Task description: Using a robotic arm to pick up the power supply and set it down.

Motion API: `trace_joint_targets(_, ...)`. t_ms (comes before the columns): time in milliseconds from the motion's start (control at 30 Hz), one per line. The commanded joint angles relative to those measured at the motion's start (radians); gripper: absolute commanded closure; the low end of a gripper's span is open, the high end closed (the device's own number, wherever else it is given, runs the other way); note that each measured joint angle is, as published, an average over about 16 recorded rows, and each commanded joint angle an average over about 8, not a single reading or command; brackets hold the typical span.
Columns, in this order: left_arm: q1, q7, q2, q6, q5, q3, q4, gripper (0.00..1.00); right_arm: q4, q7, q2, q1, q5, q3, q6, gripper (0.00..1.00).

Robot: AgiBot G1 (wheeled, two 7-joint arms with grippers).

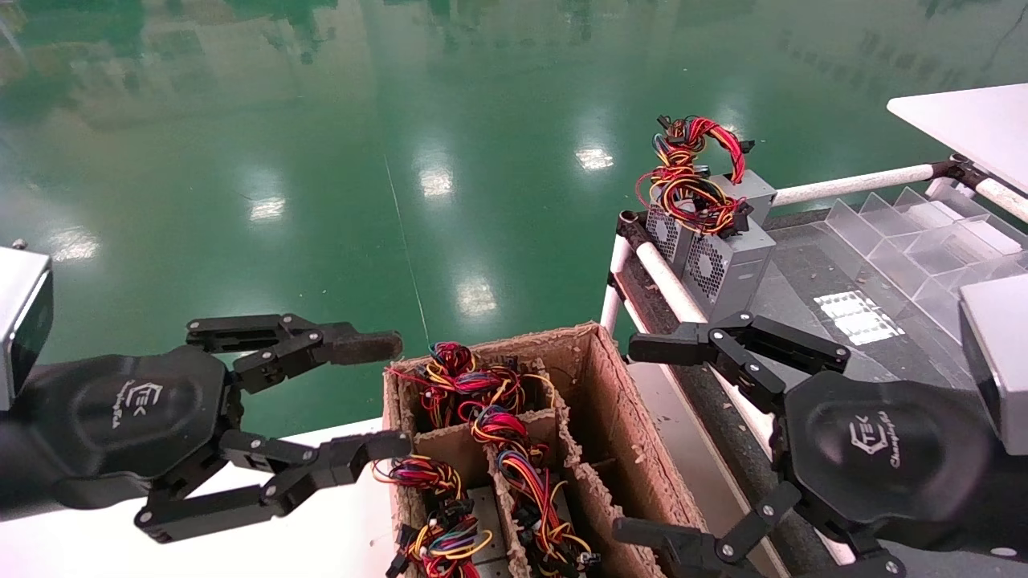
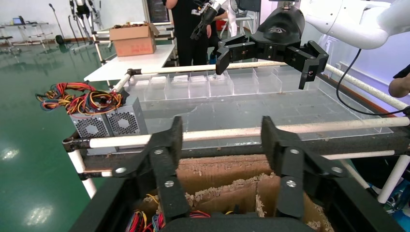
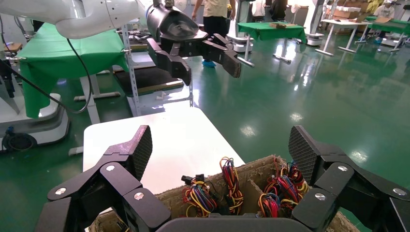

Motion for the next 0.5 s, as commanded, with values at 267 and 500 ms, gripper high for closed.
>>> trace_joint_targets(267, 0.000, 0.000, 0.000, 0.000, 0.000, 0.000, 0.000, 1.00, 0.000, 0.000, 0.000, 0.000, 0.000, 0.000, 0.000, 0.00)
trace_joint_targets(500, 0.000, 0.000, 0.000, 0.000, 0.000, 0.000, 0.000, 1.00, 0.000, 0.000, 0.000, 0.000, 0.000, 0.000, 0.000, 0.00)
